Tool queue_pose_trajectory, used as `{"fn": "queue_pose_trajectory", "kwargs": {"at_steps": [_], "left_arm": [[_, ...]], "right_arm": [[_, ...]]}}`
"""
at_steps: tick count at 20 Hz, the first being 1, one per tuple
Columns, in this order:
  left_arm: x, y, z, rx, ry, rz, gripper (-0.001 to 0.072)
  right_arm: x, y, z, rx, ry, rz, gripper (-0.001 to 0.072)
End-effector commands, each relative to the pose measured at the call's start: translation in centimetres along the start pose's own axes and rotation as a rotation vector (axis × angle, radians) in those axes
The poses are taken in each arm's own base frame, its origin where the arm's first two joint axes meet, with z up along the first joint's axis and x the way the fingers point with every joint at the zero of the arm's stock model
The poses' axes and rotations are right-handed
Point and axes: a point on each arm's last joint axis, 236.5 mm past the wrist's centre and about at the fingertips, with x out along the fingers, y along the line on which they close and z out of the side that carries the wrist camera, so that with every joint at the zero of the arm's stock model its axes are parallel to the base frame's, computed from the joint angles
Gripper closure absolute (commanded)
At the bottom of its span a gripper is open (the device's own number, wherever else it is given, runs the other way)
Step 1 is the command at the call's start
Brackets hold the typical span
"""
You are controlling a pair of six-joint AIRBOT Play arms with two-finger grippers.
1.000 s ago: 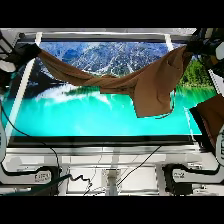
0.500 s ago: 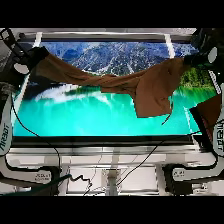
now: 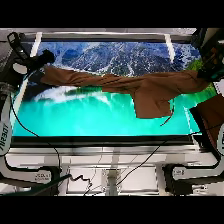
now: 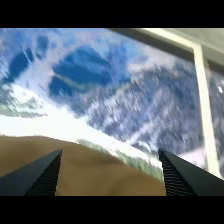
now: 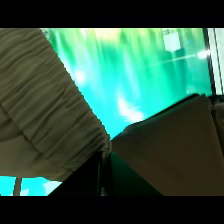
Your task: Fold the clothes and pants, and hang the long-sleeved shirts on hangers.
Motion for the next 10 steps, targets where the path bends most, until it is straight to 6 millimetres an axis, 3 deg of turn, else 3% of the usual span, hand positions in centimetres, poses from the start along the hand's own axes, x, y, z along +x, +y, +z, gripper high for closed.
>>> {"fn": "queue_pose_trajectory", "kwargs": {"at_steps": [1,2,4,5,8,10], "left_arm": [[-1.9,-3.9,-7.4,0.006,0.325,-0.142,0.0045],[-3.1,-5.8,-10.4,0.013,0.458,-0.204,0.012],[-5.5,-9.6,-15.7,0.05,0.675,-0.311,0.0133],[-5.8,-11.4,-17.2,0.059,0.718,-0.34,0.0133],[-4.2,-16.5,-20.6,0.091,0.731,-0.372,0.0132],[-1.8,-18.2,-22.3,0.004,0.703,-0.322,0.0138]], "right_arm": [[0.3,-0.8,-0.8,0.05,0.022,0.025,0.0681],[0.3,-0.6,-0.4,0.058,0.008,0.04,0.0681],[0.3,0.1,0.2,0.067,-0.02,0.07,0.0681],[0.2,0.5,0.5,0.072,-0.031,0.085,0.0681],[0.1,1.0,1.0,0.079,-0.049,0.108,0.0681],[0.2,1.0,1.0,0.078,-0.049,0.106,0.0681]]}}
